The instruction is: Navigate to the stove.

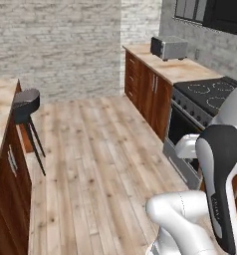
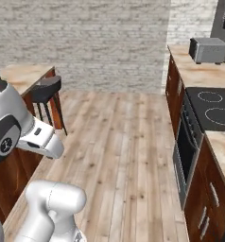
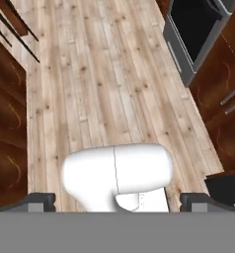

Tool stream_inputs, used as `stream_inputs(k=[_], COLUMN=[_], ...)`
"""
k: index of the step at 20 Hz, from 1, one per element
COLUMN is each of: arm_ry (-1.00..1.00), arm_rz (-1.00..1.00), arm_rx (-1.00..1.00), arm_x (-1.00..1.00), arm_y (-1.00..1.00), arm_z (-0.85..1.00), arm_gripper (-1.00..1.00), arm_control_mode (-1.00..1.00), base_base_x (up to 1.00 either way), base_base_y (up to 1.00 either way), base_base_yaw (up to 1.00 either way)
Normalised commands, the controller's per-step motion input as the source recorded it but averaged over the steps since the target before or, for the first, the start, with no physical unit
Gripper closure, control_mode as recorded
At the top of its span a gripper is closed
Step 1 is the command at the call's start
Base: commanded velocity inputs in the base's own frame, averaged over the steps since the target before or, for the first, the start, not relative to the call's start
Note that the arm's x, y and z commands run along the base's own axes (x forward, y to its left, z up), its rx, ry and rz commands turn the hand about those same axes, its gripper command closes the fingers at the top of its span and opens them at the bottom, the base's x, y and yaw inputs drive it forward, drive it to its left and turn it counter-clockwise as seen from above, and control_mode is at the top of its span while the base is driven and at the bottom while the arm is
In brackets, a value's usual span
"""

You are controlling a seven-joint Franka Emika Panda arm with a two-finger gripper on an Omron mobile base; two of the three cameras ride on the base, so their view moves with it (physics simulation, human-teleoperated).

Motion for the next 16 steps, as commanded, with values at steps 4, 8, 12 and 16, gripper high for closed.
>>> stream_inputs(k=[4,8,12,16], arm_ry=[0.0,0.0,0.0,0.0], arm_rz=[0.0,0.0,0.0,0.0], arm_rx=[0.0,0.0,0.0,0.0], arm_x=[0.0,0.0,0.0,0.0], arm_y=[0.0,0.0,0.0,0.0], arm_z=[0.0,0.0,0.0,0.0], arm_gripper=[-1.0,-1.0,-1.0,-1.0], arm_control_mode=[1.0,1.0,1.0,1.0], base_base_x=[1.0,1.0,1.0,1.0], base_base_y=[-0.26,-0.21,-0.27,-0.36], base_base_yaw=[0.09,0.05,0.04,0.0])
